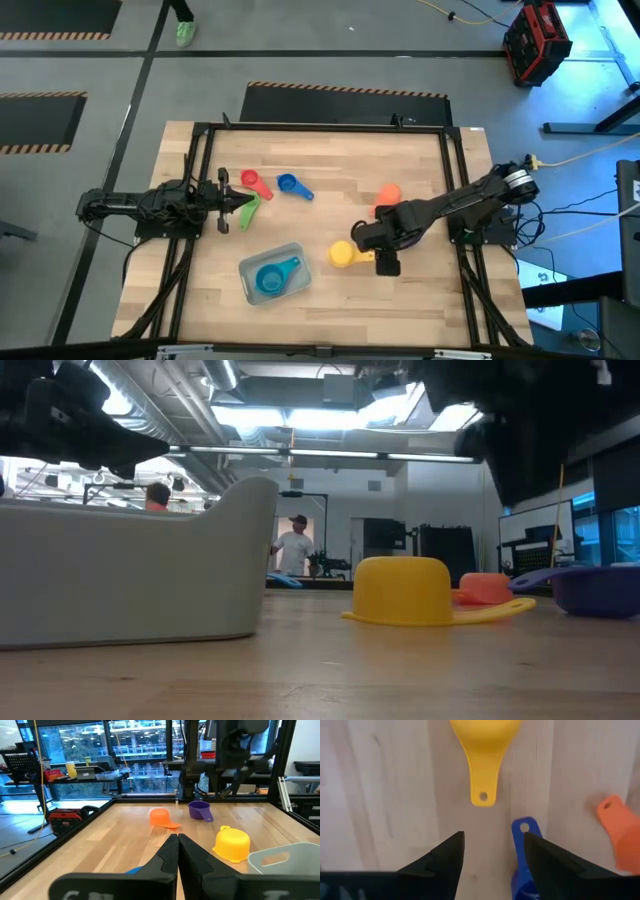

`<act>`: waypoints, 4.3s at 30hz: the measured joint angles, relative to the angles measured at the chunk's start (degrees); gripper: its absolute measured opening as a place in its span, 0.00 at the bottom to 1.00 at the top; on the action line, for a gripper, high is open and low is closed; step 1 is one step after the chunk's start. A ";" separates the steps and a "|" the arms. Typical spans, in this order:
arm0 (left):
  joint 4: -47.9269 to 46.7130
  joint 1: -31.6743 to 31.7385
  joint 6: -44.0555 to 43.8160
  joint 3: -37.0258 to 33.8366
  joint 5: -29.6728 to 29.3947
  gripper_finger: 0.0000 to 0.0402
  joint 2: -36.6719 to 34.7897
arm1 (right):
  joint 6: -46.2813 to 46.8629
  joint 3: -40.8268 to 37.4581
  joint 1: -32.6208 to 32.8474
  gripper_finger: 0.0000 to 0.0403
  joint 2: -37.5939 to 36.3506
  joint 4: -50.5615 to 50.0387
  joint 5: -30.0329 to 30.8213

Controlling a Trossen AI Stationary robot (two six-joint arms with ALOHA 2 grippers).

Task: Nest measuring cups in basket
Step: Stack the yellow measuring cup into the light blue measuring cup in the grey bin

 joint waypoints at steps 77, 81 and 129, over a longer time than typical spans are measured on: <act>0.04 0.00 -0.02 -0.01 -0.27 0.00 -0.02 | 1.47 -11.99 -0.11 0.54 10.86 24.90 1.38; 0.03 0.00 -0.02 -0.01 -0.28 0.00 -0.02 | 1.49 -12.02 -0.13 0.52 10.91 24.90 1.32; 0.02 0.00 -0.02 0.00 -0.25 0.00 -0.02 | 1.15 -10.49 -0.35 0.35 11.19 23.38 0.66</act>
